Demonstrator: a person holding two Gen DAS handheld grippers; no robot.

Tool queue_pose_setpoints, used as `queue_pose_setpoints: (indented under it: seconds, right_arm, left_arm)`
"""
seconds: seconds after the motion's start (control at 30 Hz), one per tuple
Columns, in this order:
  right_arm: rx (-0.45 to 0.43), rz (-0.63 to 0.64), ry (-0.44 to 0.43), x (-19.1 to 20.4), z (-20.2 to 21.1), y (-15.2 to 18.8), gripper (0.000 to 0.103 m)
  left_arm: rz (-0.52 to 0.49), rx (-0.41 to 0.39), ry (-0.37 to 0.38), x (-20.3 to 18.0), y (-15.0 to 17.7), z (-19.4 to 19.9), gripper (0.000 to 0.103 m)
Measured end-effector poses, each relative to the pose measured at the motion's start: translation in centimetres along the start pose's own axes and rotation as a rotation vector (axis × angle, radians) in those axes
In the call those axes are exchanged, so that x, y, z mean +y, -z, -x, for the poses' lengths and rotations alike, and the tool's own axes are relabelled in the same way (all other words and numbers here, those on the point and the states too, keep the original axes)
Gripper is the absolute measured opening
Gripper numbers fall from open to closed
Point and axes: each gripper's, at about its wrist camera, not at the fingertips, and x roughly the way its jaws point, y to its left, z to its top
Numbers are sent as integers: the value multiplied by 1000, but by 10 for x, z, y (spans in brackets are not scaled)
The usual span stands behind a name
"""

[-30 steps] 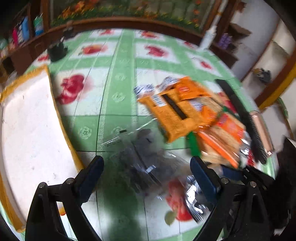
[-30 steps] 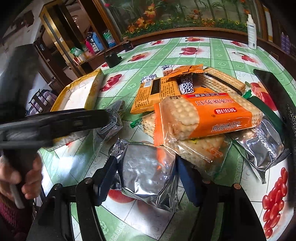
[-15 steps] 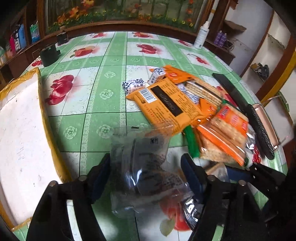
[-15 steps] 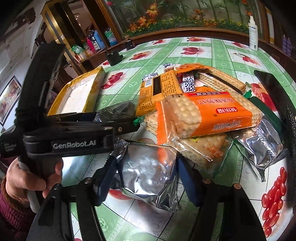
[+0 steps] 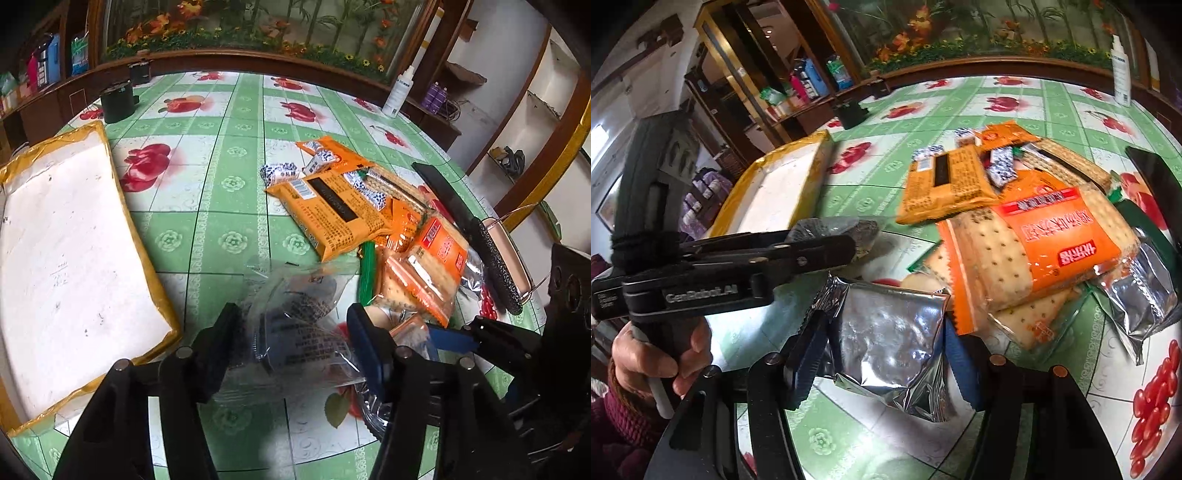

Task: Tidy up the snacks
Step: 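Lift both held packs and carry them over the yellow-rimmed tray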

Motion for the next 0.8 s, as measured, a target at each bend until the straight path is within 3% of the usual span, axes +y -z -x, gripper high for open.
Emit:
queue_pose_setpoints:
  seconds: [0.3, 0.43, 0.6, 0.8]
  right_arm:
    - [26, 31, 37, 1, -3, 4, 67]
    - [18, 35, 38, -2, 1, 8, 67]
    - [0, 15, 31, -9, 7, 10, 67]
    - [-2, 1, 5, -10, 8, 9, 67]
  left_arm:
    - [-71, 25, -42, -8, 5, -12, 68]
    - [-82, -14, -57, -11, 7, -8, 63]
    - [-60, -41, -1, -9, 5, 9, 49]
    - [-68, -36, -2, -10, 8, 11, 49]
